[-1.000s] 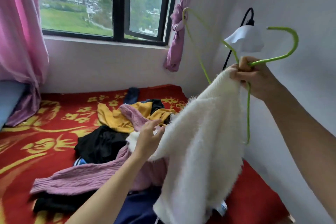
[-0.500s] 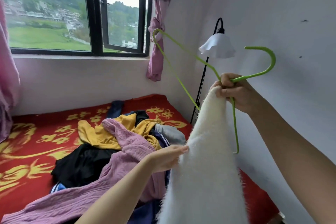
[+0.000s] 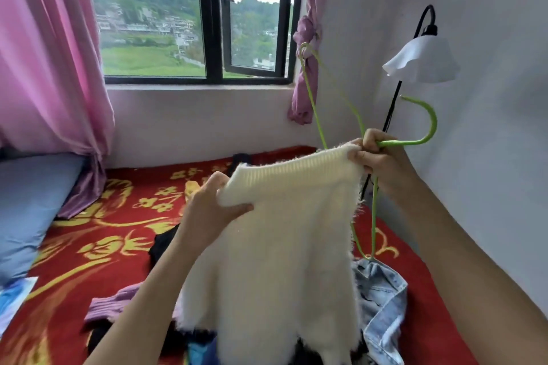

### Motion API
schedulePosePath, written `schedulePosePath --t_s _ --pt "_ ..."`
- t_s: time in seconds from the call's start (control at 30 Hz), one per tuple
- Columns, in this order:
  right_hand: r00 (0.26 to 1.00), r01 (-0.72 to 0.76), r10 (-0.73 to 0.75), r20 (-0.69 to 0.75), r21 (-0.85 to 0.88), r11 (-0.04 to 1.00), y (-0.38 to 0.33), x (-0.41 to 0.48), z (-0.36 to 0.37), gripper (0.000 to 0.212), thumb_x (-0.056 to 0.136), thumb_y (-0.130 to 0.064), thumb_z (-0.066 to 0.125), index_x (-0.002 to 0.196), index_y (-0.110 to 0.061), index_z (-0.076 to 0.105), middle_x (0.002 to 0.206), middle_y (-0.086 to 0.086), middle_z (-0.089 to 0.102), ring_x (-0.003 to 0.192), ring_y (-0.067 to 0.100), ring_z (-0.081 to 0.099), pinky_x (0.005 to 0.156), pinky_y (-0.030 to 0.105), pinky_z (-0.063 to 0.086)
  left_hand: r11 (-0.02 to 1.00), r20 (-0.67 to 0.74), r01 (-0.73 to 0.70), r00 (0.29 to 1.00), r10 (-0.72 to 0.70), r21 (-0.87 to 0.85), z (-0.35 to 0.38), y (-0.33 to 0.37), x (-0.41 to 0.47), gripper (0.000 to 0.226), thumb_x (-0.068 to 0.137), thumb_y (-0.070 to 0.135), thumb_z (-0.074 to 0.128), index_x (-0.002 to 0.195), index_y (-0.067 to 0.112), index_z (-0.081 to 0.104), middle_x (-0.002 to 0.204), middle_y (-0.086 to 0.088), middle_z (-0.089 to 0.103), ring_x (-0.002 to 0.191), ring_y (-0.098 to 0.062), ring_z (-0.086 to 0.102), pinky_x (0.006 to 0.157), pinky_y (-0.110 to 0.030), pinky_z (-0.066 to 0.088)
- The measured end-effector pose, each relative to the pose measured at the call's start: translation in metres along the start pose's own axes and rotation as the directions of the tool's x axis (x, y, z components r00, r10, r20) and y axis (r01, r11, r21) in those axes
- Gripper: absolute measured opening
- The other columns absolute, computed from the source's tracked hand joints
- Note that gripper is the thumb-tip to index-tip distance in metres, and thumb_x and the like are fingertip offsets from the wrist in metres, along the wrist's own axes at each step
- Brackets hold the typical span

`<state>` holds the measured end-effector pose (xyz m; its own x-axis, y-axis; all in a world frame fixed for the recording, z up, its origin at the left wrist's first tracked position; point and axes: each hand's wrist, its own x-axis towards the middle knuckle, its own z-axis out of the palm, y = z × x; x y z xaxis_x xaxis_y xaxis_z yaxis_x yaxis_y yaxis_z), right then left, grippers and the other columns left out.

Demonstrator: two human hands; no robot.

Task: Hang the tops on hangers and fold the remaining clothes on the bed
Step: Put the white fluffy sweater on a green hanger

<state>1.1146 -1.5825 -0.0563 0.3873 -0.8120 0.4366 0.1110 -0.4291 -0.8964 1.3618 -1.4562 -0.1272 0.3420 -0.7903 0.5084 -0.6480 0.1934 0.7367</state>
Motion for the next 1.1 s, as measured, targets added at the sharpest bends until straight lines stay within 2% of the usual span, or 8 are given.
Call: schedulePosePath --t_s 0.13,0.23,0.4,0.53,0.63,0.77,0.93,1.1 --pt "0.981 -0.190 0.194 0.022 -0.107 0.976 0.091 -0.037 0.029 0.053 0.076 0.018 0.059 0.052 -0.022 0.034 0.062 0.002 0.048 0.055 0.002 0.044 0.053 0.017 0.036 0.947 0.232 0.310 0.918 -0.322 0.087 0.014 -0.076 -0.073 0.052 0.061 0.030 0.081 0.102 0.027 0.049 0.086 0.003 0.060 0.078 -0.014 0.059 0.069 -0.033 0.049" --pt "0.908 -0.388 0.407 0.101 -0.166 0.907 0.153 -0.066 0.052 0.052 0.079 0.022 0.053 0.057 -0.018 0.028 0.053 -0.008 0.033 0.045 -0.001 0.031 0.049 0.014 0.027 0.827 0.287 0.556 0.782 -0.553 0.082 0.028 -0.128 -0.130 0.033 0.042 0.044 0.061 0.073 0.033 0.066 0.069 0.012 0.064 0.072 -0.013 0.060 0.070 -0.035 0.049" --pt "0.816 -0.500 0.549 0.181 -0.258 0.827 0.205 -0.092 0.080 0.051 0.076 0.023 0.050 0.059 -0.018 0.026 0.059 -0.001 0.026 0.049 0.002 0.024 0.048 0.017 0.021 0.713 0.223 0.702 0.695 -0.684 0.000 0.037 -0.150 -0.180 0.034 0.039 0.035 0.059 0.059 0.011 0.045 0.058 0.004 0.044 0.058 -0.011 0.040 0.055 -0.028 0.029" --pt "0.761 -0.458 0.588 0.275 -0.415 0.786 0.229 -0.112 0.090 0.049 0.076 0.019 0.051 0.059 -0.020 0.028 0.057 -0.006 0.027 0.052 0.006 0.025 0.054 0.023 0.021 0.711 0.176 0.703 0.702 -0.690 -0.022 0.032 -0.164 -0.213 0.045 0.056 0.040 0.062 0.067 -0.001 0.045 0.065 0.002 0.040 0.063 -0.010 0.040 0.058 -0.030 0.029" --pt "0.689 -0.317 0.630 0.358 -0.633 0.706 0.231 -0.115 0.085 0.037 0.080 0.009 0.048 0.060 -0.020 0.035 0.058 -0.007 0.035 0.059 0.013 0.033 0.058 0.027 0.027 0.693 0.183 0.717 0.693 -0.697 -0.074 0.027 -0.151 -0.223 0.034 0.073 0.021 0.075 0.073 -0.002 0.049 0.062 0.010 0.041 0.057 -0.002 0.039 0.055 -0.019 0.029" --pt "0.549 -0.250 0.713 0.436 -0.728 0.638 0.208 -0.114 0.074 0.035 0.086 0.010 0.038 0.081 -0.020 0.057 0.076 -0.002 0.056 0.050 0.006 0.055 0.046 0.014 0.038 0.687 0.202 0.705 0.708 -0.676 -0.175 0.030 -0.143 -0.223 0.027 0.072 0.017 0.073 0.071 0.006 0.049 0.056 0.011 0.044 0.055 -0.001 0.041 0.053 -0.015 0.030" --pt "0.634 -0.221 0.590 0.499 -0.615 0.757 0.146 -0.099 0.056 0.045 0.093 0.010 0.039 0.129 -0.017 0.045 0.049 -0.024 0.050 0.049 -0.010 0.049 0.054 0.010 0.038 0.668 0.233 0.719 0.695 -0.680 -0.195 0.037 -0.144 -0.222 0.023 0.079 -0.011 0.065 0.076 0.012 0.064 0.066 0.014 0.066 0.066 0.001 0.058 0.064 -0.012 0.044" --pt "0.623 0.019 0.570 0.536 -0.739 0.674 0.109 -0.090 0.043 0.018 0.093 -0.023 0.056 0.090 -0.041 0.060 0.059 -0.037 0.058 0.063 -0.020 0.053 0.064 0.007 0.042 0.660 0.278 0.719 0.694 -0.664 -0.218 0.038 -0.142 -0.214 0.024 0.079 -0.011 0.066 0.071 0.012 0.065 0.059 0.014 0.065 0.062 0.005 0.057 0.062 -0.010 0.043"
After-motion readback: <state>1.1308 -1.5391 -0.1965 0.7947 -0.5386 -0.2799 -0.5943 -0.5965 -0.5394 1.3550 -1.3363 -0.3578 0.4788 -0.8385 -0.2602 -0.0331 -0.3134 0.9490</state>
